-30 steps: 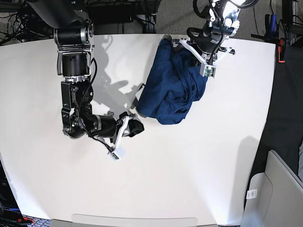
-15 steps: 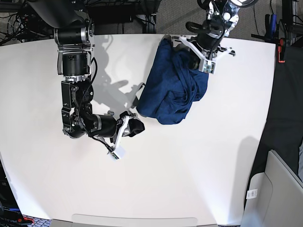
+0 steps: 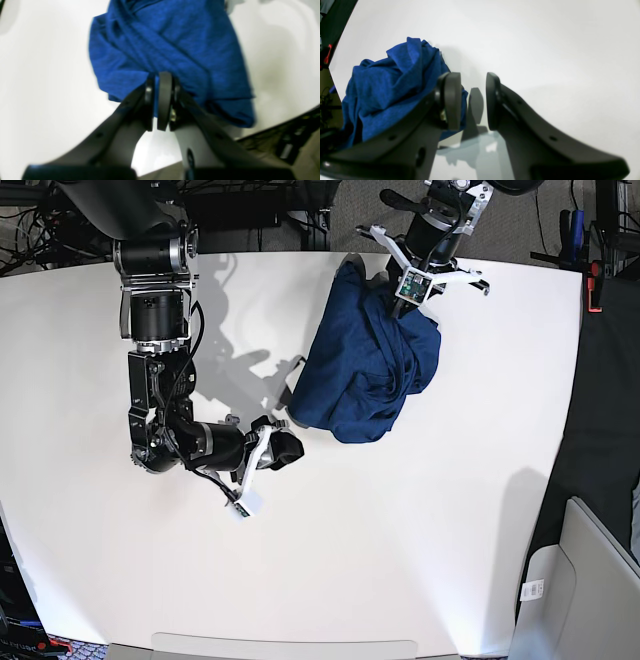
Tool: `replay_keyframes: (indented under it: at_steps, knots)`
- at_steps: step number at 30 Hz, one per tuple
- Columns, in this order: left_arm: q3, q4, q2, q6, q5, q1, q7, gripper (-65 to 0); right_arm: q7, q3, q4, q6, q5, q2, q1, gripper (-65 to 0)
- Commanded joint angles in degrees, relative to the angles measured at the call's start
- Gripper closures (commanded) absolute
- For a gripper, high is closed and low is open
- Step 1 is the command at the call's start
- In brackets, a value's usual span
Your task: Fold the T-shirt properly
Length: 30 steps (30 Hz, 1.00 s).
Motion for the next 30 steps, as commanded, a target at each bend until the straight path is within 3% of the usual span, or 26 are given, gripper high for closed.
replay_keyframes:
  at_steps: [1, 13, 18, 25, 30]
  knots:
    - [0.0, 0.8, -0.2, 0.3, 1.2, 0.2, -1.2, -3.3, 1.4, 0.0, 0.9, 0.4, 1.4, -0.2, 1.7, -17.7]
    - [0.3, 0.9, -0.4, 0.3, 1.4, 2.0, 1.8, -3.5, 1.4, 0.0, 0.9, 0.4, 1.4, -0.2, 0.9, -17.7]
    - [7.2, 0.9, -4.7, 0.6, 1.5, 0.6, 5.9, -9.7, 1.4, 0.0, 0.9, 0.4, 1.4, -0.3, 0.9, -17.7]
    - [12.9, 0.9, -5.8, 12.5, 1.5, -2.8, 7.4, -11.3, 1.4, 0.0, 0.9, 0.4, 1.4, -0.3, 0.4, -17.7]
    - [16.6, 0.9, -7.1, 14.7, 1.5, -4.7, 7.4, -11.5, 1.4, 0.0, 0.9, 0.4, 1.4, -0.1, 0.1, -17.7]
